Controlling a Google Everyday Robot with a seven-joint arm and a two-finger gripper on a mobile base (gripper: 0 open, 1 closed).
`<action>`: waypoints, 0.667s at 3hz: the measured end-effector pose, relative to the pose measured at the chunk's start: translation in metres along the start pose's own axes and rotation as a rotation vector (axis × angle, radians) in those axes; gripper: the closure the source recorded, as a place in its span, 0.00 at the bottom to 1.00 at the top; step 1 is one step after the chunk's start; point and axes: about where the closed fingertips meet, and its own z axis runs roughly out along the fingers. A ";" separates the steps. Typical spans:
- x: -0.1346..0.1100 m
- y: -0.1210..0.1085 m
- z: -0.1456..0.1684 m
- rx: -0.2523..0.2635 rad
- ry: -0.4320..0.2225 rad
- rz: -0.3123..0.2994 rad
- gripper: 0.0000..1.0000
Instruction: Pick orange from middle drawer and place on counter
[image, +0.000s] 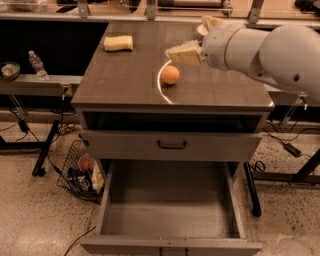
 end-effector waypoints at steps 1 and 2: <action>-0.057 -0.018 -0.048 0.016 -0.071 -0.112 0.24; -0.065 -0.020 -0.057 0.016 -0.079 -0.163 0.02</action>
Offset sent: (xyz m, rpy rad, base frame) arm -0.0330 -0.0159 0.0636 -0.0433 -0.1151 0.0306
